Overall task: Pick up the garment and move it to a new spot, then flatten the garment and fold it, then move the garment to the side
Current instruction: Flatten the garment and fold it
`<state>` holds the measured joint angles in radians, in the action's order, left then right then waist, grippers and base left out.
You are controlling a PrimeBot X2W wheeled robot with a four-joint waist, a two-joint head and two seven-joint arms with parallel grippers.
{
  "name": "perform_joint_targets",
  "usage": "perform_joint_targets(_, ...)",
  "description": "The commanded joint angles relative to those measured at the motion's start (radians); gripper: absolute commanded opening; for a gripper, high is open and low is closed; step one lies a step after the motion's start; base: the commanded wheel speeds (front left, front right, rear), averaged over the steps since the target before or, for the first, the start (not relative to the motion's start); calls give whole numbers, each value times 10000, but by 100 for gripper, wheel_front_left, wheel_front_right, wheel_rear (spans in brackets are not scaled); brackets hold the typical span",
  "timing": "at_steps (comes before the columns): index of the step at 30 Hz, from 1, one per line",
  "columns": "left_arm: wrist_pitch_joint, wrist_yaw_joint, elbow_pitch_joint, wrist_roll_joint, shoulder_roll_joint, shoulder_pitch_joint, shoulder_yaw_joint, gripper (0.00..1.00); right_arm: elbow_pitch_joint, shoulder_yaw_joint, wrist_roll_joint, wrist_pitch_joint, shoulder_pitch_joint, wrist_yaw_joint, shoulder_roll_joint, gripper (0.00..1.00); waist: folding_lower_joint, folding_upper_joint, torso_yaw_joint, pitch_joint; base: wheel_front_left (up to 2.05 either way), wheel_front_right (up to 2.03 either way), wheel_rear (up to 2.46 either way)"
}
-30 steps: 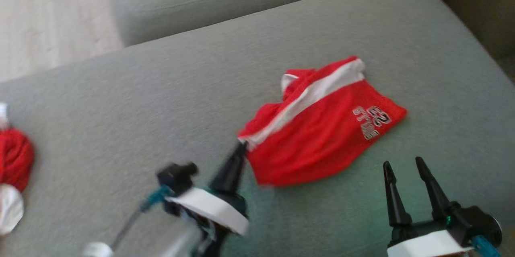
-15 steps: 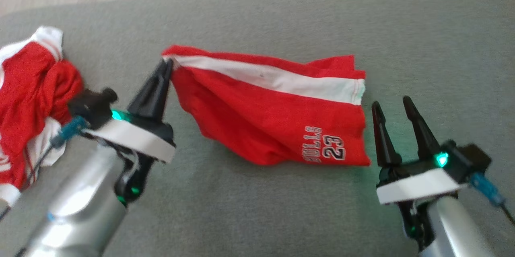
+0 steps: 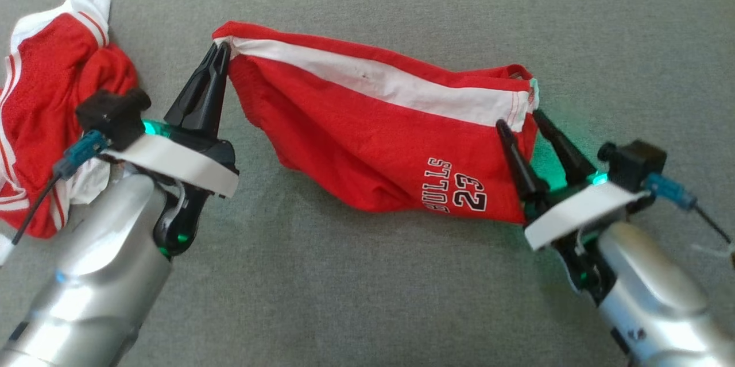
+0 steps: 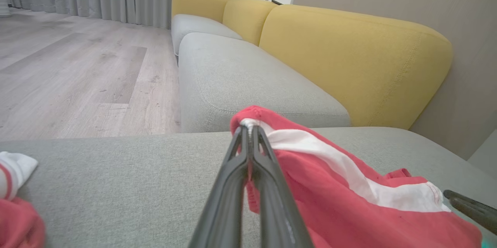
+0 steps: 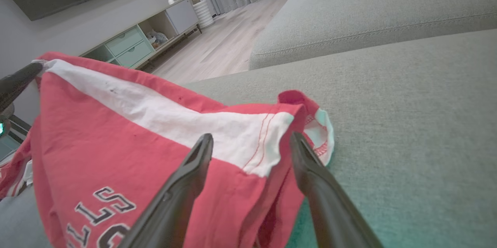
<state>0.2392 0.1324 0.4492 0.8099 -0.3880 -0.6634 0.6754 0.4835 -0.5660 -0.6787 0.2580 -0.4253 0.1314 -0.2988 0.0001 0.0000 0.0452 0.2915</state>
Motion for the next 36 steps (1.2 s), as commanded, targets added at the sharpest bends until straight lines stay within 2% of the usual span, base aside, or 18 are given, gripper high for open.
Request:
perform_joint_targets(1,100,-18,-183,-40,-288,-565,-388,0,-135,-222,-152,38,-212,-7,-93,100,-1,0,29,42,0,0,0)
perform_joint_targets(11,174,-18,-101,61,-251,-834,-142,0,755,-986,-1295,38,-1061,-7,-218,100,-1,0,174,150,0,0,0)
perform_joint_targets(12,179,-18,-95,69,-248,-848,-121,0,759,-1071,-1351,38,-1101,-7,-223,98,-1,0,185,154,0,0,0)
perform_joint_targets(14,189,-18,-88,94,-259,-874,-88,0,762,-1182,-1429,38,-1155,-7,-250,89,-1,0,198,161,0,0,0)
perform_joint_targets(16,197,-18,-85,116,-276,-901,-66,0,658,-1196,-1405,38,-1240,-7,-283,64,-1,0,208,169,0,0,0)
perform_joint_targets(18,203,-18,-92,133,-289,-928,-57,0,507,-1130,-1361,38,-1288,-7,-284,32,-1,0,212,176,0,0,0)
perform_joint_targets(19,206,-18,-97,139,-299,-939,-54,0,418,-1143,-1350,38,-1302,-7,-287,0,-1,0,208,175,0,0,0)
perform_joint_targets(24,214,-18,-93,92,-355,-1106,-141,0,-55,-655,-1737,38,-1471,-7,-328,0,-1,0,155,250,0,0,0)
perform_joint_targets(30,220,-18,-450,-234,-292,-2124,-92,0,-1131,1657,-1874,38,-2435,-7,-668,0,-1,0,-50,523,0,0,0)
perform_joint_targets(33,180,-17,-646,-446,-90,-3220,148,0,-1522,2945,-1647,38,-3255,-7,-1031,0,-1,0,-149,735,0,0,0)
perform_joint_targets(36,180,-17,-614,-712,223,-4706,276,0,-1729,3802,-1252,38,-4405,-7,-1527,0,-1,0,-254,1049,0,0,0)
